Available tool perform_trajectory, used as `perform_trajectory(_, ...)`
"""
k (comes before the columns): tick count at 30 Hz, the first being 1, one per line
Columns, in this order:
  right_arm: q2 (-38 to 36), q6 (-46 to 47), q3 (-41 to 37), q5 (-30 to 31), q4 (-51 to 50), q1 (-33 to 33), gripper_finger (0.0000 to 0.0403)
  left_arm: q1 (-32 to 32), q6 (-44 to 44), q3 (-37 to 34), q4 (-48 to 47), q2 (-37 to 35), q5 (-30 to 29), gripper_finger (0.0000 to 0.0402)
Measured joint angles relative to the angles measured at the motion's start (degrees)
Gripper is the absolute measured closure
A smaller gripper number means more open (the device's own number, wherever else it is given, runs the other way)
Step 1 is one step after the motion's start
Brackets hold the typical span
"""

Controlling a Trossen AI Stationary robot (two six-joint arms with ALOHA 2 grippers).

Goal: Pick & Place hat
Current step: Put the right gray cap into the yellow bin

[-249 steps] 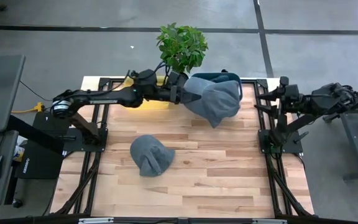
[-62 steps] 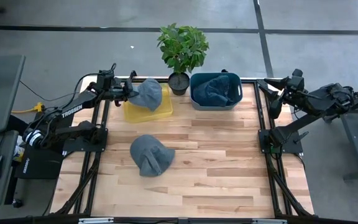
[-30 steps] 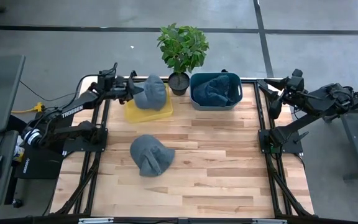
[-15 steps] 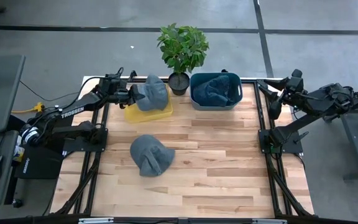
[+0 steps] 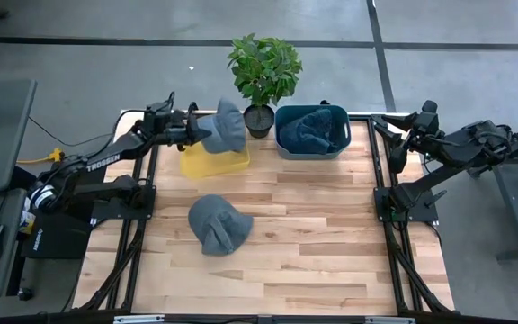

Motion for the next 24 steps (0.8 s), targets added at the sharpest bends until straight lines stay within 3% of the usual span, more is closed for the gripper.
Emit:
perform_trajectory(5, 0.0, 0.0, 0.0, 0.0, -0.1, 0.0, 0.0249, 0.0, 3.0, 6.6, -9.6, -0.7, 2.9, 0.0396)
perform_trajectory(10, 0.0, 0.0, 0.0, -0.6, -0.1, 0.0, 0.0249, 0.0, 7.5, 15.6, -26.6, -0.7, 7.0, 0.0397)
perform_trajectory(14, 0.0, -0.1, 0.0, -1.5, -1.2, 0.0, 0.0249, 0.0, 12.5, 21.7, -44.2, -0.5, -0.6, 0.0397)
perform_trajectory(17, 0.0, 0.0, 0.0, -1.5, -2.7, 0.0, 0.0249, 0.0, 14.9, 24.1, -49.3, -0.8, -6.4, 0.0397)
perform_trajectory(24, 0.0, 0.0, 0.0, -1.5, -4.3, 0.0, 0.0249, 0.0, 14.3, 24.4, -51.9, 0.5, -5.3, 0.0397)
